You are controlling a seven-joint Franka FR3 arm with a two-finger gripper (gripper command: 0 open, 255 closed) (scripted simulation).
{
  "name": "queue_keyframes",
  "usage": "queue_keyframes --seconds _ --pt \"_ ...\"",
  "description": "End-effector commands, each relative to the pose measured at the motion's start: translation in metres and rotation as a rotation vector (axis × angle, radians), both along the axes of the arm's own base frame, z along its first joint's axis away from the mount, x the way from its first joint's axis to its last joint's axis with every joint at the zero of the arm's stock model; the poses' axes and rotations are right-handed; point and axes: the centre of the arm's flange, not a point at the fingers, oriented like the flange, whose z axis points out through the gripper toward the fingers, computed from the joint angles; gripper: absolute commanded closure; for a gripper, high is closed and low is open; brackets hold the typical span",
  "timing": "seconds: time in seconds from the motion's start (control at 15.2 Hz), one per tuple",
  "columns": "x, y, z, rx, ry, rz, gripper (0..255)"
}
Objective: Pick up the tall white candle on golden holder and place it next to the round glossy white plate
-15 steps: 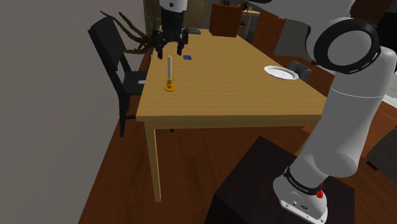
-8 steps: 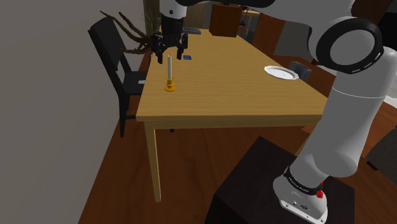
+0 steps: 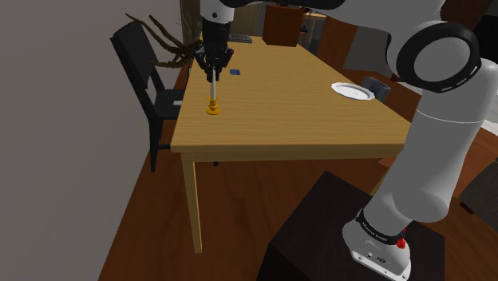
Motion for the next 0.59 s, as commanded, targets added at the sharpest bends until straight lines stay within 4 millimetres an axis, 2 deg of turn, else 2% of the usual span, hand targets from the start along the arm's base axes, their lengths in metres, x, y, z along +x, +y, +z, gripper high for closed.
queue_keyframes --seconds 0.0,0.26,0.53 --pt "0.0 0.0 0.0 0.0 0.0 0.0 255" --pt "0.0 0.0 0.0 0.0 0.0 0.0 255" --pt "0.0 0.0 0.021 0.0 0.0 0.0 255"
